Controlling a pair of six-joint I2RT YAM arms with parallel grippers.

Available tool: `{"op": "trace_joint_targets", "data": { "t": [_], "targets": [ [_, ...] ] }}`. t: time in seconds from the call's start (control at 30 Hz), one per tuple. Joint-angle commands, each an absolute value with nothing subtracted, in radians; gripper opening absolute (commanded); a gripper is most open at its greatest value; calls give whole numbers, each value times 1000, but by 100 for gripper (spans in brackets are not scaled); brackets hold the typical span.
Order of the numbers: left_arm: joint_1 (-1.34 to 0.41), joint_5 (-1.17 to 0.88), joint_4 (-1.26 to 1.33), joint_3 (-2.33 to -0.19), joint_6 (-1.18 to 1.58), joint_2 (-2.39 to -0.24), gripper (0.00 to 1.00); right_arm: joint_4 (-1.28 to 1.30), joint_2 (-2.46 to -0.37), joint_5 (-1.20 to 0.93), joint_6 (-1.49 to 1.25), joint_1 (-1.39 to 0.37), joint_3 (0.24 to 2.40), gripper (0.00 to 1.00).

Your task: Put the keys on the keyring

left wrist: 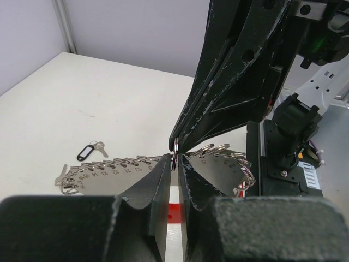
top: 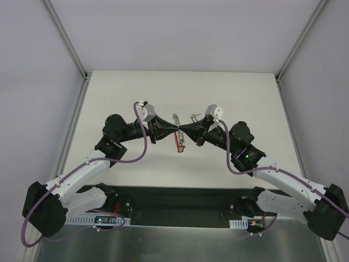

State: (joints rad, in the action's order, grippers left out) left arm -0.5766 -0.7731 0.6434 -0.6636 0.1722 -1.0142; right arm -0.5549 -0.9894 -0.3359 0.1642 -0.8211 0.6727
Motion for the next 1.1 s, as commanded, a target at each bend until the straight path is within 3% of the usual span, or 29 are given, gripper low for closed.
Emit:
{"op": "trace_joint_targets", "data": {
  "t": [0.0, 0.03, 0.37, 0.47, 0.53, 0.67, 1.07],
  "targets": [
    [-586, -764, 726, -675, 179, -1015, 7, -663, -991, -368, 143, -833, 690, 1],
    [-586, -764, 726, -675, 179, -1014, 0, -663, -992, -368, 143, -833, 690, 1],
    [-586, -721, 638, -664, 125, -980, 0, -643, -991, -356, 146, -833, 696, 1],
    [-586, -707, 458, -715, 39, -963, 0, -517, -993, -379, 214, -833, 747, 16],
    [-586, -706, 356, -762, -48, -957, 0, -404, -992, -397, 256, -834, 778, 30],
    [-586, -712, 80, -831, -164, -954, 0, -246, -986, -405, 340, -831, 822, 39],
    [-588, -859, -80, -902, -230, -974, 0, -42, -1051, -537, 509, -833, 939, 38]
  ]
}}
